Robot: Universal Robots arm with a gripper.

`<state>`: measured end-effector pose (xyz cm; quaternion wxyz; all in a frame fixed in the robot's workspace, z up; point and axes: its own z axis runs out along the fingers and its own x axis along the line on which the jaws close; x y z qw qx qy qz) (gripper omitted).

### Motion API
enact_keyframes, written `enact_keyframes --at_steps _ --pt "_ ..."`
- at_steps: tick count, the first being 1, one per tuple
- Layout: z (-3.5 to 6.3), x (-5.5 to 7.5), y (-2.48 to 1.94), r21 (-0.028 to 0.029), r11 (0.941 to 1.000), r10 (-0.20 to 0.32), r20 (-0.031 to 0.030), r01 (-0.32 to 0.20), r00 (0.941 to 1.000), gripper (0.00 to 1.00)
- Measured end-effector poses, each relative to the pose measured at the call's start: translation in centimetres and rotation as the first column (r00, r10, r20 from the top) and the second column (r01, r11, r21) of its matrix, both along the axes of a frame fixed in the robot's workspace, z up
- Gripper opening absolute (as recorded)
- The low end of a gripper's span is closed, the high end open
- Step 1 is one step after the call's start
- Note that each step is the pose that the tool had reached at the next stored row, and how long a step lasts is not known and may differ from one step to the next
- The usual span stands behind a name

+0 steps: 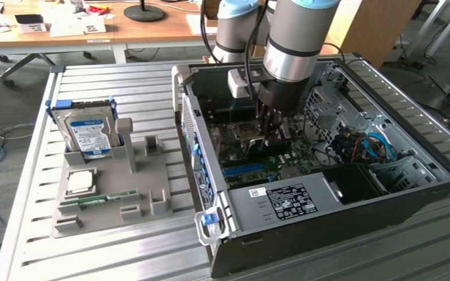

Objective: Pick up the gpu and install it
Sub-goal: 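Insert the gpu into the slot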

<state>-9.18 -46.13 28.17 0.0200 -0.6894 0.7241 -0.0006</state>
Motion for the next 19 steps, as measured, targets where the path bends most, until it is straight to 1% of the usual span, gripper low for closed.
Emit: enact_keyframes --at_steps 5,19 --pt "-0.05 -0.23 0.00 -0.0001 1.0000 0.000 -0.0001 0.000 1.0000 0.27" --pt "-0.94 -0.39 -0.01 0.0000 1.0000 0.000 0.0000 0.000 1.0000 0.27"
